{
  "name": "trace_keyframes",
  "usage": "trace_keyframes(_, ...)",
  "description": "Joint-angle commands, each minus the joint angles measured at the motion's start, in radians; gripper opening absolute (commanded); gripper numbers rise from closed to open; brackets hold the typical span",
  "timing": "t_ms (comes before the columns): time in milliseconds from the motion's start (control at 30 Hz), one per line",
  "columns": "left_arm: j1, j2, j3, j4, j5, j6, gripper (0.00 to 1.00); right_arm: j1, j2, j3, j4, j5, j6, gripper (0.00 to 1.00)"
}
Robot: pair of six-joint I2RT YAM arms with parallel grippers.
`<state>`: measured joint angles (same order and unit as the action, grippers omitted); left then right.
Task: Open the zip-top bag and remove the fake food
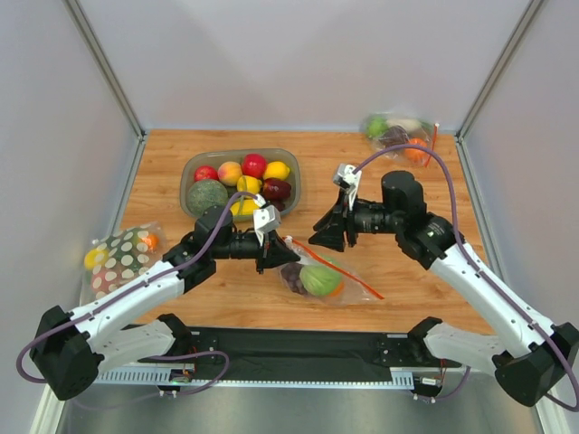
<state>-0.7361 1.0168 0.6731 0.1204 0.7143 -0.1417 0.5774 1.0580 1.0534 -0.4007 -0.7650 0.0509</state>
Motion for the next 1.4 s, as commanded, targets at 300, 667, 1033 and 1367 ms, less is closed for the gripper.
trace_keyframes(300,0.0,-0.021,0.071,-0.042,0.048,0.047,0.0,0.217,0.072,0.066,0.089,0.288,-0.046,0.4)
trace_keyframes(667,0.0,-0.027,0.074,-0.047,0.056,0.051,0.0,0.279,0.138,0.111,0.065,0.357,-0.097,0.32)
trace_keyframes(1033,0.001,-0.053,0.062,-0.045,-0.013,0.062,0.0,0.288,0.151,0.122,0.031,0.306,-0.115,0.13)
trace_keyframes(1367,0.0,-0.069,0.054,-0.039,-0.032,0.059,0.0,0.288,0.165,0.128,-0.004,0.276,-0.123,0.2)
